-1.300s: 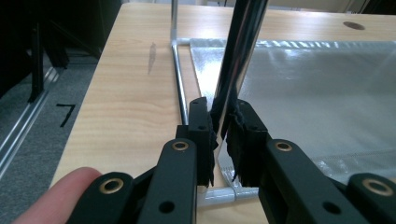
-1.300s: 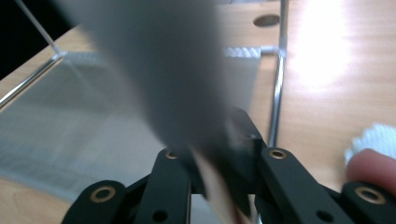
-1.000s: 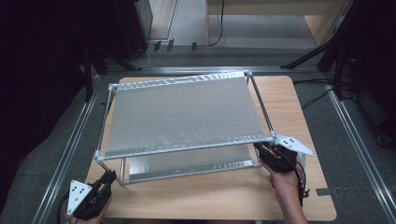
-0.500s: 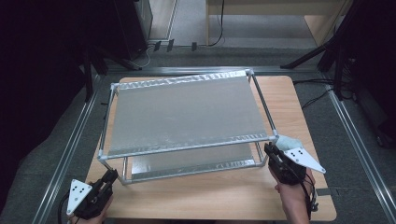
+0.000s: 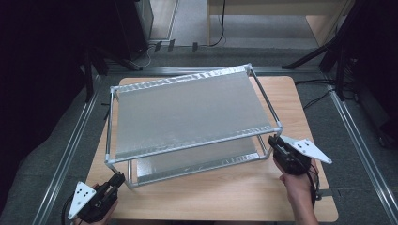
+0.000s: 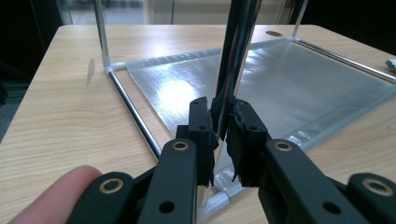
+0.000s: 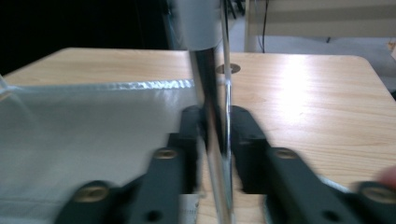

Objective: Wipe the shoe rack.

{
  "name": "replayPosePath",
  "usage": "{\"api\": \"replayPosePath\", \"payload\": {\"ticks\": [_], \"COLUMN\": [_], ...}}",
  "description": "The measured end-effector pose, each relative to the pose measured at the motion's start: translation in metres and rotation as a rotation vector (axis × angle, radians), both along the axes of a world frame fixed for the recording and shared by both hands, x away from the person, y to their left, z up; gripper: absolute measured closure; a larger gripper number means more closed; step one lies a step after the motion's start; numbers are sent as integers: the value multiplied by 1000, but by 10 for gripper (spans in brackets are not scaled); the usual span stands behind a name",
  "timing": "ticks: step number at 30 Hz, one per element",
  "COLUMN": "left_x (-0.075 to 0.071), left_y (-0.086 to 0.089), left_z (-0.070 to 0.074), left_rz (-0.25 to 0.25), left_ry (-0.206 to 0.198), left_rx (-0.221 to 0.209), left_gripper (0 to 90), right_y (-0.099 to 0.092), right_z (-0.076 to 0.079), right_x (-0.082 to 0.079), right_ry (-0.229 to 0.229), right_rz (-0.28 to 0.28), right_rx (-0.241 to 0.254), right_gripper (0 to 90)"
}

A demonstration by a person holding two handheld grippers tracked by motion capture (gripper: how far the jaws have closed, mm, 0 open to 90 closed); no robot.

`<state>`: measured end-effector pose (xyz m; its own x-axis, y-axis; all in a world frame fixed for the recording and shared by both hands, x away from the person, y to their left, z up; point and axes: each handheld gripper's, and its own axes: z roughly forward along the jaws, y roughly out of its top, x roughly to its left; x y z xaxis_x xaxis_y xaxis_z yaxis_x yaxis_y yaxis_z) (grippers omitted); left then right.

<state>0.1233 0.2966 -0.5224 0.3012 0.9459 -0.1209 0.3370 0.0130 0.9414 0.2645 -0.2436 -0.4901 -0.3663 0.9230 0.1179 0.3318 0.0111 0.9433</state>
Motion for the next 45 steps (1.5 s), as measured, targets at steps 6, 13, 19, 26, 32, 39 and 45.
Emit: {"api": "replayPosePath", "payload": {"ticks": [6, 13, 19, 26, 32, 39, 45], "left_x": [0, 1, 0, 0, 1, 1, 3], "left_y": [-4, -9, -9, -10, -9, -8, -8], "left_z": [1, 1, 0, 0, 0, -1, -4], "left_rz": [-24, -42, -44, -17, -16, -9, -10], "left_ry": [-6, -9, -9, -12, -4, -2, 10], "left_rx": [10, 24, 16, 17, 8, -3, -15], "left_gripper": [786, 803, 808, 801, 772, 739, 701], "right_y": [-43, -37, -23, -26, -54, -88, -76], "right_z": [14, 12, 12, 14, 36, 34, -11], "right_x": [-17, -23, -13, -9, -27, -25, 5], "right_ry": [-52, -77, -81, -58, -130, -81, 150], "right_rz": [118, 141, 51, 105, 158, -78, -213], "right_rx": [64, 18, 19, 40, 39, 123, 46], "right_gripper": [467, 801, 802, 553, 317, 335, 423]}}
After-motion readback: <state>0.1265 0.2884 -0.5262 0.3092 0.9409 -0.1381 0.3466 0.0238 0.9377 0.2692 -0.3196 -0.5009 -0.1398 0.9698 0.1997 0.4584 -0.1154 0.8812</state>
